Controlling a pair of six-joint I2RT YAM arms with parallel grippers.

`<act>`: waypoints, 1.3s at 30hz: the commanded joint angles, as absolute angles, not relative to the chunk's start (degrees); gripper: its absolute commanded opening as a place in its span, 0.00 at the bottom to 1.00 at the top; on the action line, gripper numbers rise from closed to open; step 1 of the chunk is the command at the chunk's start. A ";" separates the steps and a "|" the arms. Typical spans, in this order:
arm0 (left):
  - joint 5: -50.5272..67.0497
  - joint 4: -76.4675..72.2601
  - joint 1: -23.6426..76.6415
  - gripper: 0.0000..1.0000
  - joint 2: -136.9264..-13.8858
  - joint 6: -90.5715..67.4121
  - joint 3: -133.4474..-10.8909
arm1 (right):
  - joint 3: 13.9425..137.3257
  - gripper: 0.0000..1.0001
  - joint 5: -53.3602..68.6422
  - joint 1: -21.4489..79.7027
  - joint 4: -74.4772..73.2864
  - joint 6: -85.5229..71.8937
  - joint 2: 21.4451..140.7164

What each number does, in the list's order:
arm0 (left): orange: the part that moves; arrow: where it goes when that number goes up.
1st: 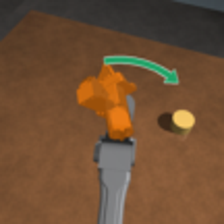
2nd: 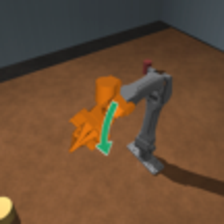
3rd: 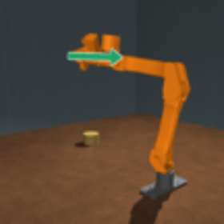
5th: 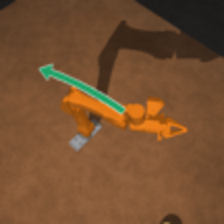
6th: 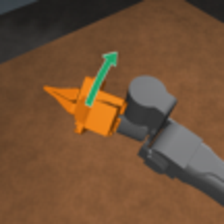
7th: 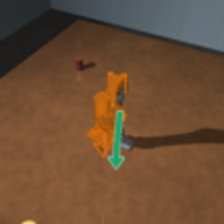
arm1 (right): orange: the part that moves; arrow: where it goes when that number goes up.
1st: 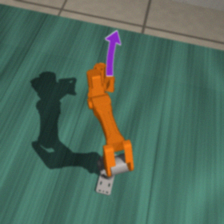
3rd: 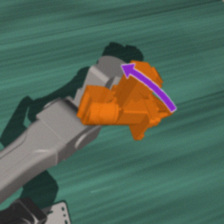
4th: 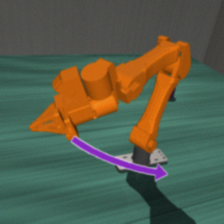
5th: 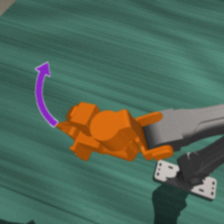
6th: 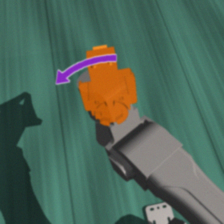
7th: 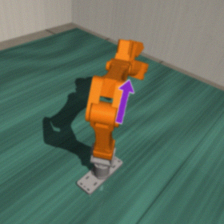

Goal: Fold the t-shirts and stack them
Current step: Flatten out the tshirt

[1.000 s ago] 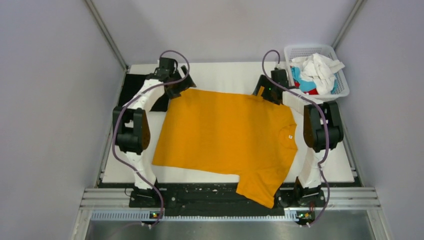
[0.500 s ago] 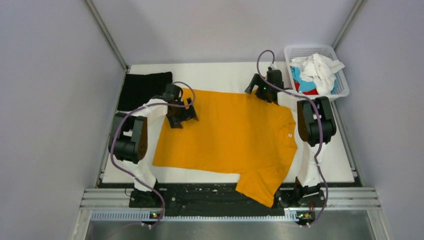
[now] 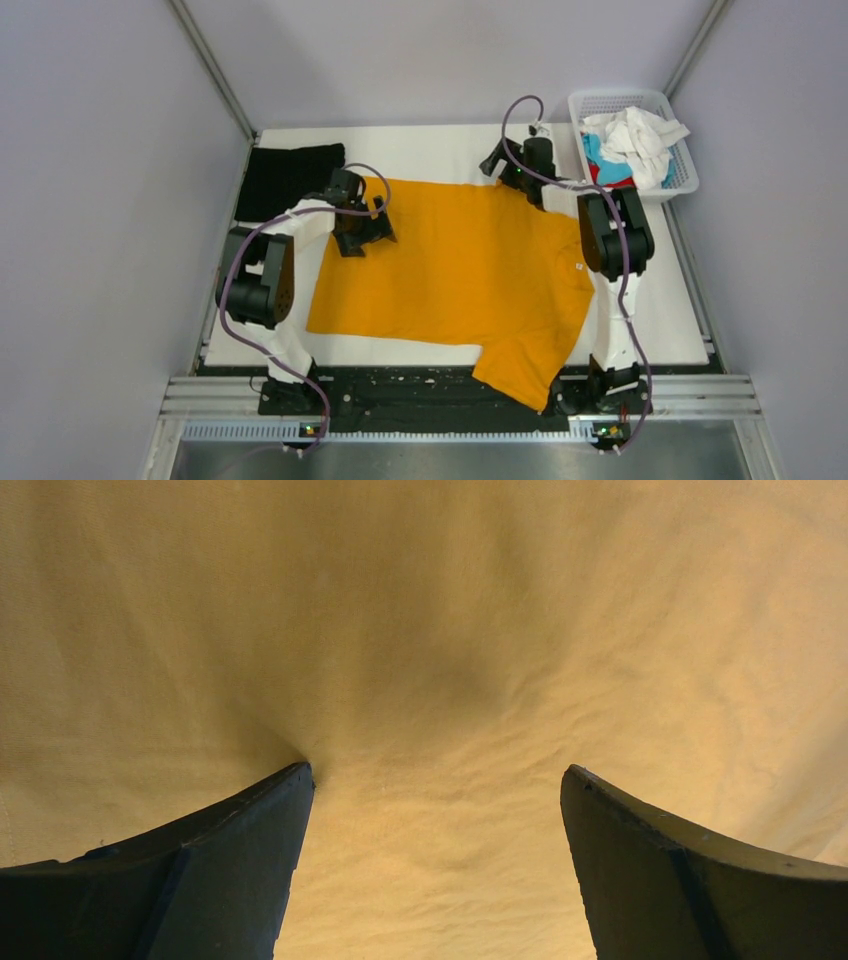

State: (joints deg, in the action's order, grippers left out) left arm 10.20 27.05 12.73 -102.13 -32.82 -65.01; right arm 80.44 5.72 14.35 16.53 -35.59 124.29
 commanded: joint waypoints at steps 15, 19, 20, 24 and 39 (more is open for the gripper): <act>4.40 28.22 12.61 0.99 -95.21 -32.72 -65.96 | 93.70 0.98 -9.02 17.02 -8.04 -24.98 115.96; 1.74 30.03 12.62 0.99 -97.96 -31.28 -71.22 | 82.09 0.99 -14.90 17.01 -17.63 -26.32 108.11; 0.72 30.97 12.57 0.99 -99.40 -30.82 -73.00 | 80.02 0.99 -15.38 17.00 -19.17 -26.34 107.02; -4.07 34.86 12.48 0.99 -106.59 -30.06 -81.03 | 76.91 0.99 -16.46 16.40 -21.38 -25.35 106.93; -4.54 41.91 10.89 0.99 -131.68 -29.95 -107.86 | 94.24 0.98 -17.11 9.85 -22.12 -23.37 126.57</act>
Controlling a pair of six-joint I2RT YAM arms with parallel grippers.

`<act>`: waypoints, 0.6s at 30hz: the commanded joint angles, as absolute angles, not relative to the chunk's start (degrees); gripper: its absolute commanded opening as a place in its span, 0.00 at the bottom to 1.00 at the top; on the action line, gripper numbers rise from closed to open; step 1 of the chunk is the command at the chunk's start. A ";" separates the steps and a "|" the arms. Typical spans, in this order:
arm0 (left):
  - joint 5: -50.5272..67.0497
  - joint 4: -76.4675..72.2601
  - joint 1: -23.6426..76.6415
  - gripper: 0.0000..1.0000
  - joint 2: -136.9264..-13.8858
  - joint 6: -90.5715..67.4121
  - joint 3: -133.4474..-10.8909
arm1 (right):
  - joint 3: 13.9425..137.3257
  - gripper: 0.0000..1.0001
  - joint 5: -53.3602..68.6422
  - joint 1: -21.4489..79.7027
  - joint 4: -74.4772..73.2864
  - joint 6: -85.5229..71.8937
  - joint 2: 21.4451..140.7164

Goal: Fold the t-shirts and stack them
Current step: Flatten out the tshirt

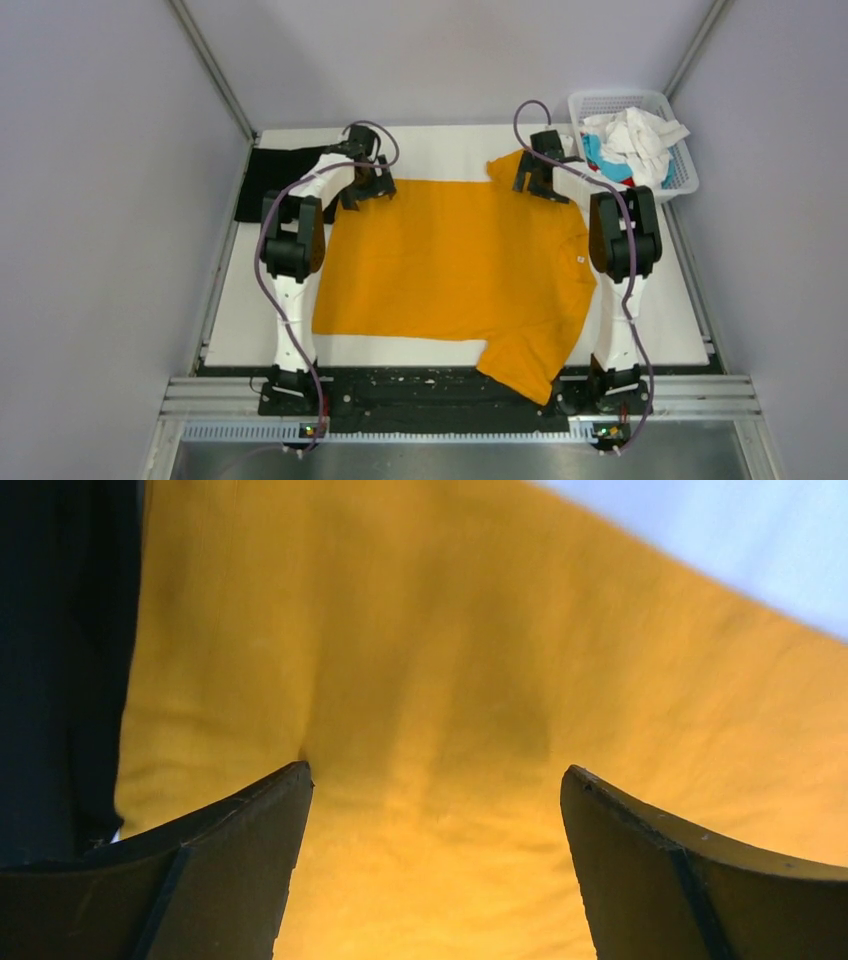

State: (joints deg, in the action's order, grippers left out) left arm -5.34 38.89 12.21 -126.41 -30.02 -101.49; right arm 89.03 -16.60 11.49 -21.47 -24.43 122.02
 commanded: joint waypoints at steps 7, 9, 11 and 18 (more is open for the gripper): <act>-1.38 40.73 10.16 0.99 -137.94 -30.18 -114.61 | 107.02 0.98 -15.55 8.27 -25.45 -21.30 134.71; -0.62 40.74 9.86 0.99 -138.81 -30.36 -116.45 | 110.42 0.98 -16.03 8.25 -26.46 -20.59 136.24; -0.28 41.53 9.76 0.99 -138.93 -30.34 -118.63 | 112.96 0.98 -15.45 8.21 -27.45 -19.76 136.64; -1.79 42.00 11.20 0.99 -126.86 -28.92 -115.12 | 110.94 0.99 -13.45 9.28 -28.08 -16.53 127.38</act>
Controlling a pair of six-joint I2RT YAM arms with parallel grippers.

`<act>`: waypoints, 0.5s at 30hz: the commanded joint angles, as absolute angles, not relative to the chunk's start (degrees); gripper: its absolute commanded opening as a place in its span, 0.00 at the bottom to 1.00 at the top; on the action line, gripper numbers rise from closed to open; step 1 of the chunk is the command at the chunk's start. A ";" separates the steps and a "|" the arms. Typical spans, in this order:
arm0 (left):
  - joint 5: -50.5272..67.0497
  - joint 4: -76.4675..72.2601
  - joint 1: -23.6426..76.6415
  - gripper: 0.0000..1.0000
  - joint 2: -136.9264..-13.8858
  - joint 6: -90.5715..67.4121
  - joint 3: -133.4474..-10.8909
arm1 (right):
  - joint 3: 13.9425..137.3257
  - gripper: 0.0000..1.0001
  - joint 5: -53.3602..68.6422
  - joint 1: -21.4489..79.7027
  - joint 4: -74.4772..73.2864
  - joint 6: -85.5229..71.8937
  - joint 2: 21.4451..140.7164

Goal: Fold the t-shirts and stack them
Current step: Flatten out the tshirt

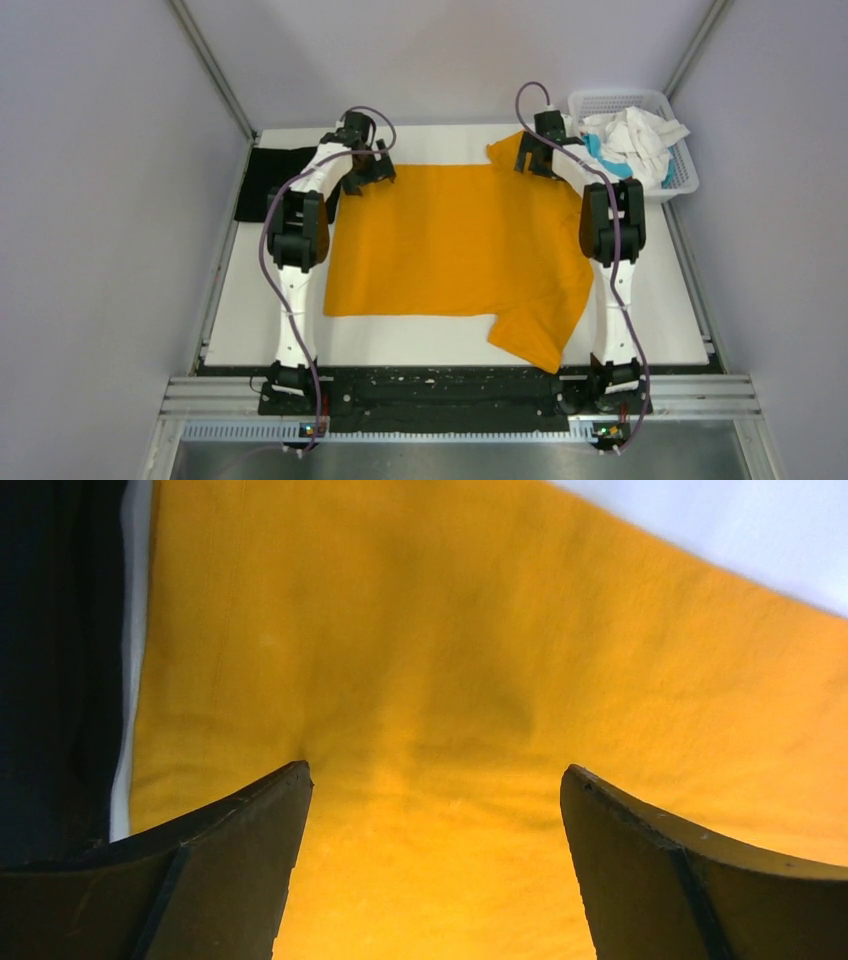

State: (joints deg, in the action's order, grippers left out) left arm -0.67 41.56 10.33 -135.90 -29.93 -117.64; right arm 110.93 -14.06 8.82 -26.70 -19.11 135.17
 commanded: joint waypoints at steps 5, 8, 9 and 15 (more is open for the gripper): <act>-5.15 41.42 12.22 0.99 -109.64 -32.14 -97.55 | 98.50 0.99 -14.92 12.33 -26.47 -15.06 114.65; -8.97 40.97 12.65 0.99 -97.20 -35.91 -81.60 | 86.61 0.99 -16.56 14.69 -23.82 -16.39 105.44; -10.16 41.52 12.66 0.99 -93.12 -37.72 -76.21 | 82.38 0.99 -16.87 15.73 -22.93 -17.22 102.26; -19.53 49.33 12.83 0.95 -70.55 -49.63 -49.89 | 61.29 0.99 -16.85 17.48 -21.33 -24.72 86.29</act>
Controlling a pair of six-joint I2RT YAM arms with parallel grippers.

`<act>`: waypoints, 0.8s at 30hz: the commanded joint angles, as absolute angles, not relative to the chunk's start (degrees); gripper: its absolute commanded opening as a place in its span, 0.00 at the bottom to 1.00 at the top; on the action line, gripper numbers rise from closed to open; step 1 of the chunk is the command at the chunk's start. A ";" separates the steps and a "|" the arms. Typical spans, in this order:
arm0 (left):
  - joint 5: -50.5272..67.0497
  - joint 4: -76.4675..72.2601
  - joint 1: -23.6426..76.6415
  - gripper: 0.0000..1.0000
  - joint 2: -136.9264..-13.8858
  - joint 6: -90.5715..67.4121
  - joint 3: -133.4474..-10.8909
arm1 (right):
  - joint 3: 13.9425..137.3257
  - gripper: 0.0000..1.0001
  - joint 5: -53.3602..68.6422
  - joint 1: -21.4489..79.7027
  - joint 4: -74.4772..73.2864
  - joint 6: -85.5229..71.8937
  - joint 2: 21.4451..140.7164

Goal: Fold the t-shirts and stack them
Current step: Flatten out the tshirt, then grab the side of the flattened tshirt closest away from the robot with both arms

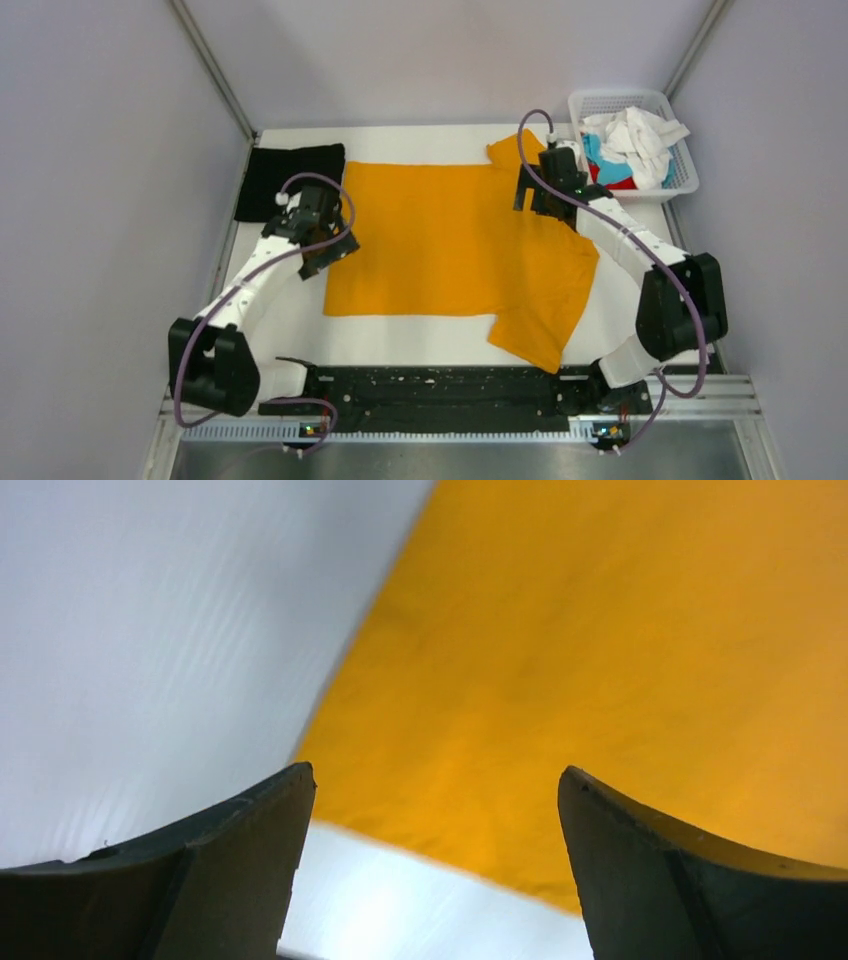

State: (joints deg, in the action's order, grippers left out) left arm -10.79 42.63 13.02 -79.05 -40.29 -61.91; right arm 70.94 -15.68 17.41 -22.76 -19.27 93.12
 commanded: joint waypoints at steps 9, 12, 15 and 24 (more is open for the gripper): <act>-20.42 45.70 12.70 0.75 -62.22 -60.17 -37.39 | 49.79 0.99 -15.18 18.47 -22.28 -27.64 75.66; -19.35 44.75 12.66 0.68 -64.12 -61.23 -36.05 | 48.64 0.99 -16.37 18.54 -23.55 -27.55 74.10; -18.46 42.53 12.58 0.60 -65.70 -61.41 -34.21 | 47.28 0.99 -17.17 18.52 -23.79 -27.68 72.40; -17.44 36.37 12.44 0.46 -70.27 -62.33 -32.13 | 46.05 0.99 -16.79 18.48 -27.53 -28.43 70.28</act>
